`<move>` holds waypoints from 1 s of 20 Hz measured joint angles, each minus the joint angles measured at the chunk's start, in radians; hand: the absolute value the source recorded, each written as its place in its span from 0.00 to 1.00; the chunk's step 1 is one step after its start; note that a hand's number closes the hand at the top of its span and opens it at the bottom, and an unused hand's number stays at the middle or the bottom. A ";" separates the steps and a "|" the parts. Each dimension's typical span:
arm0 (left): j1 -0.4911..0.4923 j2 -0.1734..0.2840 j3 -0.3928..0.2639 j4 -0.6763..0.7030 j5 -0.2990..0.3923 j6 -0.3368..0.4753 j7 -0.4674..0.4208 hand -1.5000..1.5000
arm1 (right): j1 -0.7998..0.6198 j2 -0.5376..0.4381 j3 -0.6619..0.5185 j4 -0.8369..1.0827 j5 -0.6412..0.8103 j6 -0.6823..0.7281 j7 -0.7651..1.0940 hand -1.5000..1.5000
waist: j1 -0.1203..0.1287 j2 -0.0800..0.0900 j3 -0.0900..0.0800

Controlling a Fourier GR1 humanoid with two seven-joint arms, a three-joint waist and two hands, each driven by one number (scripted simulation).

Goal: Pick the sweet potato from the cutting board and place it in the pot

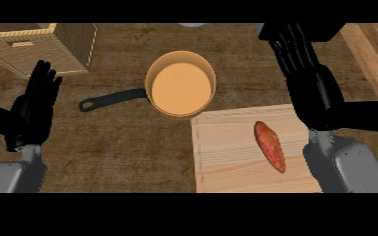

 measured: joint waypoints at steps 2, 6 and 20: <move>0.000 0.001 0.001 -0.017 -0.004 -0.002 0.001 0.50 | -0.021 -0.017 -0.007 0.061 -0.012 0.075 -0.034 1.00 | 0.002 0.006 0.009; -0.052 0.014 -0.018 -0.044 -0.029 -0.002 0.013 0.50 | -0.063 -0.112 -0.020 0.212 -0.055 0.328 -0.122 1.00 | 0.021 0.025 0.020; -0.083 -0.004 -0.072 -0.086 -0.051 -0.012 0.079 0.50 | -0.151 -0.348 -0.010 0.709 0.255 0.642 -0.767 0.00 | 0.031 0.028 0.025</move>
